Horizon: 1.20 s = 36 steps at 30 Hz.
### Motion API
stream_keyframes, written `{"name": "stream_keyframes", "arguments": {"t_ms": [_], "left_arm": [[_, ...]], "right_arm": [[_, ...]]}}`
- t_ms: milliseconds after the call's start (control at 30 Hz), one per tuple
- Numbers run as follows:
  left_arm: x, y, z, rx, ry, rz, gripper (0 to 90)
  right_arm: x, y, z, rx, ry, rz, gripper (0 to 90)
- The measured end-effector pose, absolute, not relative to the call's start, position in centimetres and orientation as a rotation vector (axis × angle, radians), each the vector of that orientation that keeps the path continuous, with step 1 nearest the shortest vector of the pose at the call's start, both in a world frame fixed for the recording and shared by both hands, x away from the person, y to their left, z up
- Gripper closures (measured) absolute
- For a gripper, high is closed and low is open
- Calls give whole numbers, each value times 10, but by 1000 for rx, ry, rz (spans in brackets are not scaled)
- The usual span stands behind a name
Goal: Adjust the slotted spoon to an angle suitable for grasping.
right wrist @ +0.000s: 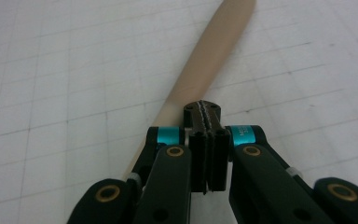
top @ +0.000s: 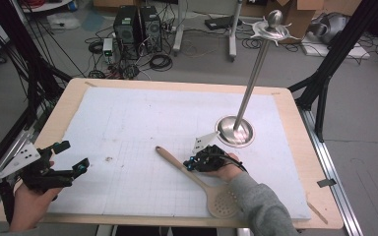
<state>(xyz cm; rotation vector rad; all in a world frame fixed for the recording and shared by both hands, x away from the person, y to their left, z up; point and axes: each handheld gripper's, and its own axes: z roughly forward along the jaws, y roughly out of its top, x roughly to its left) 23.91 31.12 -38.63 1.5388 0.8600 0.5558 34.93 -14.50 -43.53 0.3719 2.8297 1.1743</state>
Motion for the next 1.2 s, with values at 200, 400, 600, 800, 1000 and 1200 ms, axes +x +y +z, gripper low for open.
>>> {"name": "stream_keyframes", "arguments": {"t_ms": [200, 400, 600, 800, 1000, 1200], "left_arm": [[240, 311, -387, 1538, 863, 555, 18], [240, 309, -387, 1542, 861, 556, 18], [241, 307, -386, 1544, 856, 554, 18], [242, 306, -386, 1545, 852, 551, 18], [243, 306, -386, 1544, 854, 550, 18], [242, 306, -386, 1543, 852, 550, 18]], "right_arm": [[341, -160, -414, 445, 2745, 1229, 900], [315, -164, -397, 418, 2760, 1229, 899], [289, -155, -398, 394, 2831, 1126, 899], [284, -154, -409, 437, 2903, 977, 898], [285, -154, -414, 475, 2932, 920, 899], [286, -154, -420, 457, 2982, 827, 899]]}}
